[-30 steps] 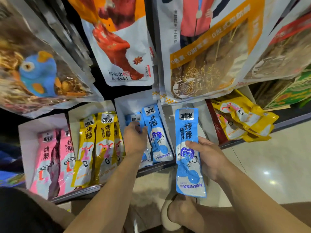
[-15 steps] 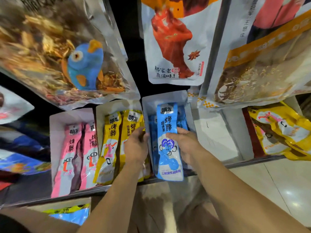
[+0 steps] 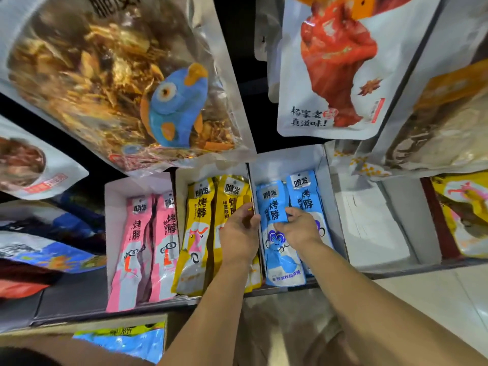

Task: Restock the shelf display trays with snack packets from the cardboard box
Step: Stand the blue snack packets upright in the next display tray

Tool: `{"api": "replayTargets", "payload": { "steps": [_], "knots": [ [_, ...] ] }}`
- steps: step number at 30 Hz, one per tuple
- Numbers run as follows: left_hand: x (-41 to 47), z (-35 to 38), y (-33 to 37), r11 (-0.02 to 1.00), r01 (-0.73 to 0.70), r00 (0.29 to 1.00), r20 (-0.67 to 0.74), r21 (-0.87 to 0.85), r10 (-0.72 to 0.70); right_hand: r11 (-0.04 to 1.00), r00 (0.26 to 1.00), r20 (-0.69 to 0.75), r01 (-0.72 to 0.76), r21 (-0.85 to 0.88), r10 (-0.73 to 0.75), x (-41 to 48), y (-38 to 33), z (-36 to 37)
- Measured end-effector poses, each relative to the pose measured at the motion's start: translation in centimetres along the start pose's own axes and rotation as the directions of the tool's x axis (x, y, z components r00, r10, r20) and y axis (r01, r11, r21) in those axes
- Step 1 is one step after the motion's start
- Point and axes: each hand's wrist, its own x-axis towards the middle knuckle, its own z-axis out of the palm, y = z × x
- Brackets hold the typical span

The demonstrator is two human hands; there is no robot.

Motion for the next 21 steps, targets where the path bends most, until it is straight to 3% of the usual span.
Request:
{"api": "replayTargets", "payload": {
  "steps": [4, 7, 9, 12, 15, 18, 21],
  "knots": [
    [-0.8, -0.5, 1.3, 0.998, 0.068, 0.998, 0.015, -0.001, -0.068, 0.996, 1.0, 0.001, 0.024, -0.091, -0.024, -0.9, -0.1, -0.3],
    [-2.2, -1.7, 3.1, 0.993, 0.069, 0.993, 0.087, 0.099, -0.078, 0.918, 0.991, 0.012, 0.128, -0.376, -0.133, -4.1, -2.1, -1.7],
    [-3.3, -2.9, 4.4, 0.96, 0.006, 0.988, 0.145, 0.279, -0.048, 0.821, 0.979, 0.05, 0.195, -0.536, -0.2, -7.0, -4.1, -2.8],
    [-5.3, -5.3, 6.9, 0.808, -0.121, 0.979, 0.202, 0.576, 0.003, 0.556, 0.947, 0.103, 0.264, -0.788, -0.303, -10.9, -6.5, -3.8],
    [-7.5, -8.2, 9.2, 0.61, -0.202, 0.976, 0.209, 0.766, 0.06, 0.321, 0.91, 0.187, 0.315, -0.893, -0.371, -14.9, -9.0, -3.6],
    [-10.0, -11.8, 11.3, 0.484, -0.224, 0.975, 0.197, 0.846, 0.106, 0.191, 0.872, 0.247, 0.352, -0.916, -0.424, -19.0, -11.5, -3.1],
    [-12.5, -15.7, 13.4, 0.393, -0.208, 0.974, 0.153, 0.896, 0.168, 0.132, 0.82, 0.288, 0.399, -0.907, -0.495, -23.2, -14.1, -1.9]
  ]
}}
